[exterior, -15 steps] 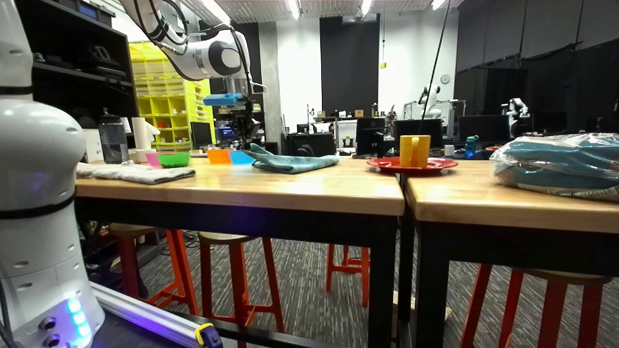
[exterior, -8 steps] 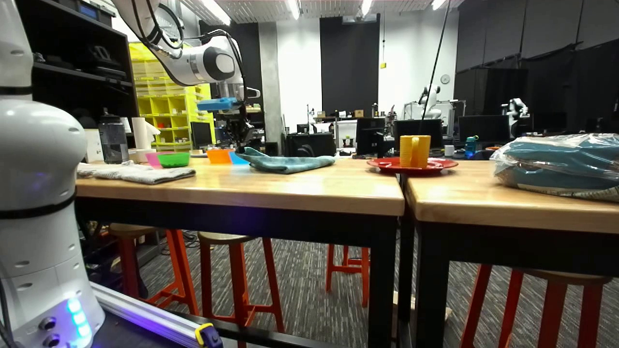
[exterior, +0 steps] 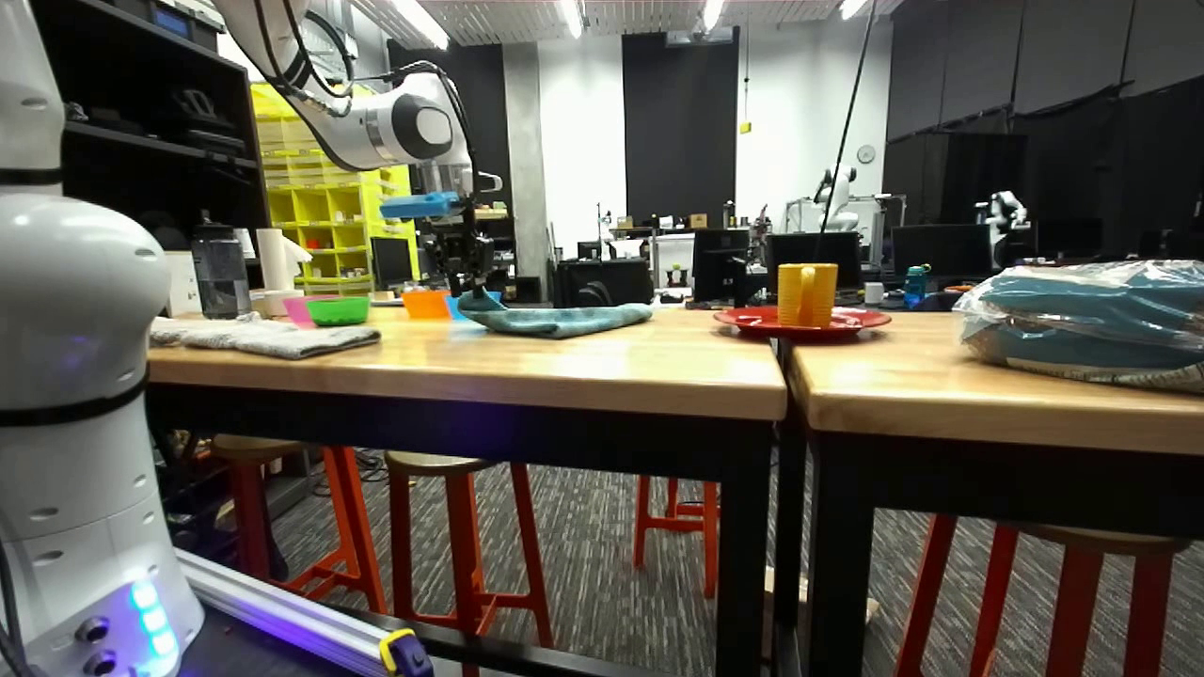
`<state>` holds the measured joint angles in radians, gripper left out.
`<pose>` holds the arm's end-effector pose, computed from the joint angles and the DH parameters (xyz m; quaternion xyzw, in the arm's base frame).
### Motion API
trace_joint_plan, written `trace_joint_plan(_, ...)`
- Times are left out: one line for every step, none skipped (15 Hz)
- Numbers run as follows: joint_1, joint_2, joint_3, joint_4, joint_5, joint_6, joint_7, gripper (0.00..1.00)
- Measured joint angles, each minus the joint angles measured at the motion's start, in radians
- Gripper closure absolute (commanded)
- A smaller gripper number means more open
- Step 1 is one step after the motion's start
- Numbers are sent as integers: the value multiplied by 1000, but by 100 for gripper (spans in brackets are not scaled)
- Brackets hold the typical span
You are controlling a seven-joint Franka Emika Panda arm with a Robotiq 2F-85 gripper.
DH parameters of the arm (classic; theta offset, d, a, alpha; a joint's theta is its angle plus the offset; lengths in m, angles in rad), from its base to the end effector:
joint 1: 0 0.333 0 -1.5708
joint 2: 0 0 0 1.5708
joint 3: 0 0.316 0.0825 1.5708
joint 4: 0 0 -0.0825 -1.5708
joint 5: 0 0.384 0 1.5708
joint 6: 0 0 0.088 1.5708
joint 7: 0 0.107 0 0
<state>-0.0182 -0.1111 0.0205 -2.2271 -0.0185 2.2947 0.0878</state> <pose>0.5237 0.0010 0.4379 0.9953 -0.0370 0.0895 0.0046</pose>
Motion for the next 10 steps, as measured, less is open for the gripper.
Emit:
trace_joint_plan(0,-2,-2,0,0,3,0,9)
trace_joint_plan(-1,-5,-5,0,0,7,0,1)
trace_joint_plan(-2,-10,-9,0,0,8,-1,0)
trace_joint_plan(-2,-16,-15,0,2,8,-4,0)
trace_joint_plan(-3,-24,-21,0,3,8,-8,0)
trace_joint_plan(-4,-34,-28,0,5,7,-14,0)
trace_joint_plan(-5,-43,-35,0,8,7,-22,0)
trace_joint_plan(-6,-53,-43,0,8,7,-27,0)
trace_joint_plan(-9,-61,-50,0,7,7,-29,0)
trace_joint_plan(-13,-68,-56,1,6,7,-31,0)
